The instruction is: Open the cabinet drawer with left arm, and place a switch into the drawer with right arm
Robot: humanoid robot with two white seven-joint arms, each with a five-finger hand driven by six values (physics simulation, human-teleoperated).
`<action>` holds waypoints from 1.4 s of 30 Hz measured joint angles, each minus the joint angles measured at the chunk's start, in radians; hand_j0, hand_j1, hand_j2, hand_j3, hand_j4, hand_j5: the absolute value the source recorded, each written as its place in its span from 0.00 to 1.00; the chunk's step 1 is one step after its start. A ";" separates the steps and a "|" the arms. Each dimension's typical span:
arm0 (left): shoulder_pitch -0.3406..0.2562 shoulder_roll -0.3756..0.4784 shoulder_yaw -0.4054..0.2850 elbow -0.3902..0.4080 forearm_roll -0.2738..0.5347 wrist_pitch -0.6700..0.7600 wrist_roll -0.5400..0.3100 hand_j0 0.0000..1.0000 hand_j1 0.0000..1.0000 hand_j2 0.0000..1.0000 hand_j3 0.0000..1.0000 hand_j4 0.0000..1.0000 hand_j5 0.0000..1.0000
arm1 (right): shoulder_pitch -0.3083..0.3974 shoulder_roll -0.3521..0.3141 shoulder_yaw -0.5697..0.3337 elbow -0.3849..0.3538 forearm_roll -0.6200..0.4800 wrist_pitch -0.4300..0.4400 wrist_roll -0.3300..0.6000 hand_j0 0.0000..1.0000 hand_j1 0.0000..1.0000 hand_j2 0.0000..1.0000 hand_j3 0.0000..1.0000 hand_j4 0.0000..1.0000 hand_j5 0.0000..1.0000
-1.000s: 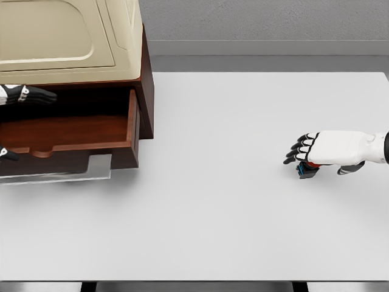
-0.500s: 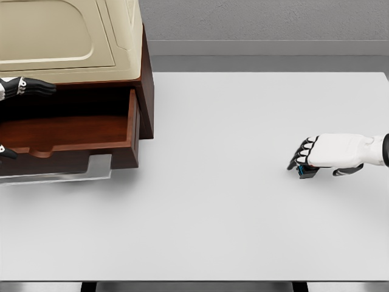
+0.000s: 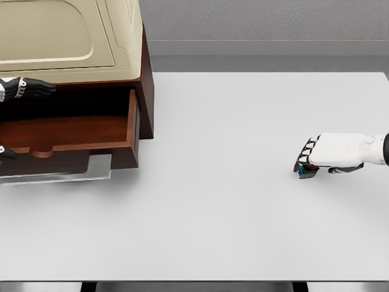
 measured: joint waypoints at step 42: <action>0.002 -0.004 -0.004 0.002 -0.011 0.003 0.000 1.00 1.00 1.00 1.00 1.00 1.00 | -0.132 0.042 -0.029 -0.009 -0.050 0.000 0.000 0.28 0.28 0.28 0.28 0.28 0.28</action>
